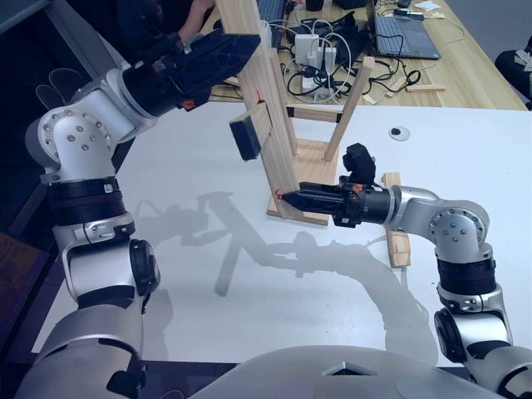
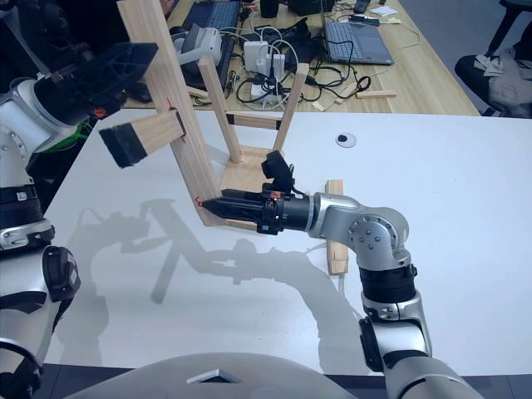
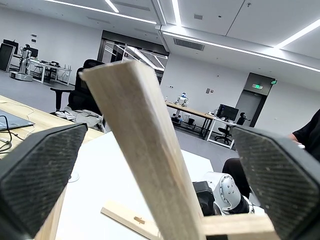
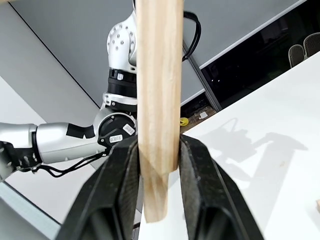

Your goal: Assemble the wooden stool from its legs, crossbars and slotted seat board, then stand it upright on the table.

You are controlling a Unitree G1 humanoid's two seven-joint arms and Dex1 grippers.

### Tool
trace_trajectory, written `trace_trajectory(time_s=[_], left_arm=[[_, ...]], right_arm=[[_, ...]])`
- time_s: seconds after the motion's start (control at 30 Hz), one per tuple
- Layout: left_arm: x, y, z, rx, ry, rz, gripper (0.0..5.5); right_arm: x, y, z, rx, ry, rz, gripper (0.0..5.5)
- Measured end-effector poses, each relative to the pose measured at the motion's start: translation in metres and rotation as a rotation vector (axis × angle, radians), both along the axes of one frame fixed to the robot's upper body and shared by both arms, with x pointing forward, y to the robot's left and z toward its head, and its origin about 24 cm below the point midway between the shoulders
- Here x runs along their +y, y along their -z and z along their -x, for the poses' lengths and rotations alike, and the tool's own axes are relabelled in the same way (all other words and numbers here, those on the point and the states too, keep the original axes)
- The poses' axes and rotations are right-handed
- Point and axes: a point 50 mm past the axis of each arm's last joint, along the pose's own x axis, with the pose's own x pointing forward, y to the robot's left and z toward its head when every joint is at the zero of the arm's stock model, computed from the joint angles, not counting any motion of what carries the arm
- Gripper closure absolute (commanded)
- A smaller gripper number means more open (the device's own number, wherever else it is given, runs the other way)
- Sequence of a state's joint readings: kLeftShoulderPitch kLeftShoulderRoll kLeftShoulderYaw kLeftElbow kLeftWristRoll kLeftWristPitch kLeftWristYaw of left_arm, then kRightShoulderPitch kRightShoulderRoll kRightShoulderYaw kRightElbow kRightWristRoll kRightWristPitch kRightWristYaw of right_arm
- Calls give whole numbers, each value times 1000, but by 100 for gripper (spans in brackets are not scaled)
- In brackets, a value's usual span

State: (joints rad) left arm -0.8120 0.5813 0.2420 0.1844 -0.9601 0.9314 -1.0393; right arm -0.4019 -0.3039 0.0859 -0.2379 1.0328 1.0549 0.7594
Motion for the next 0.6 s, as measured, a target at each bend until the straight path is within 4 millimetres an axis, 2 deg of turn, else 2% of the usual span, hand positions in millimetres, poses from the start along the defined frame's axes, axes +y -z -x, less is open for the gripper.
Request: trace_trajectory(time_s=[0.13, 0.6], left_arm=[[-2, 2, 1, 10, 23, -7, 88], [-5, 8, 5, 51, 92, -38, 318]], right_arm=[[-2, 2, -1, -13, -2, 19, 449], [-10, 5, -2, -29, -8, 44, 449]])
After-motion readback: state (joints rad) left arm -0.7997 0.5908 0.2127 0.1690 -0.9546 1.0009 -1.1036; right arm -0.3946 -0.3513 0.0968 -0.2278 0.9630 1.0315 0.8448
